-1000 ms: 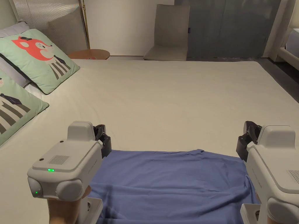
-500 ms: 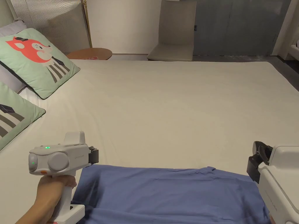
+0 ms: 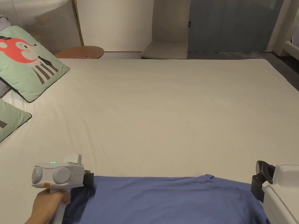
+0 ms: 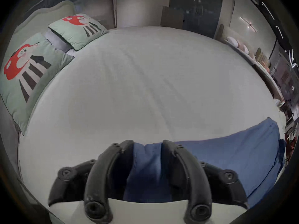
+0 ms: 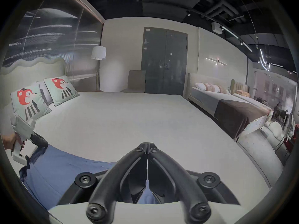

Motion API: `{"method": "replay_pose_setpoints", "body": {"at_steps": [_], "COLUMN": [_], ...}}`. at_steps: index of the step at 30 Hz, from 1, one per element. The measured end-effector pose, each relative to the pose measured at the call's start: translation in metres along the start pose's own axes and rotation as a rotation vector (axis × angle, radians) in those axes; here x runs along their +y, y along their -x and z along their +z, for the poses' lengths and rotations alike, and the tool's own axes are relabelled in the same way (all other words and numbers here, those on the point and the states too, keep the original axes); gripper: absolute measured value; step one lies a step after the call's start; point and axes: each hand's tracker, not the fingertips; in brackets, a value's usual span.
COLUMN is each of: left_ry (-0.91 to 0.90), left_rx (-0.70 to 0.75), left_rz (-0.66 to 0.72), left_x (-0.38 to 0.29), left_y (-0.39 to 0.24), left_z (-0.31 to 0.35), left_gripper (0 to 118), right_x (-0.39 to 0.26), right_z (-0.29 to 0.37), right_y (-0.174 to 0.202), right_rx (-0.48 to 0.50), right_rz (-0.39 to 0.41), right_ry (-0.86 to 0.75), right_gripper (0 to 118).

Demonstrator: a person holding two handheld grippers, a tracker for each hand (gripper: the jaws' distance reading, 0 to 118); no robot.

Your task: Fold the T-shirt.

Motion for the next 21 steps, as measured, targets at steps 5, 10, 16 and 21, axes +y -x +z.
{"method": "replay_pose_setpoints", "body": {"at_steps": [5,10,16,21], "left_ry": [-0.043,-0.137,-0.196,-0.208], "left_rx": [-0.009,-0.034,-0.088,-0.107], "left_rz": [-0.027,-0.003,-0.013,-0.005], "left_x": [0.005,0.002,-0.005,-0.007], "left_y": [-0.004,-0.004,-0.005,-0.008], "left_z": [0.008,0.05,0.088,0.099], "left_gripper": [2,2,2,2], "right_x": [-0.004,-0.005,-0.024,-0.033], "right_z": [-0.006,-0.043,-0.114,-0.146], "right_y": [-0.01,-0.037,-0.07,-0.079], "right_rx": [-0.004,0.015,-0.024,0.024], "right_rz": [-0.028,-0.085,-0.06,-0.073], "right_ry": [0.045,0.203,0.367,0.552], "right_gripper": [1,5,98,98]}}
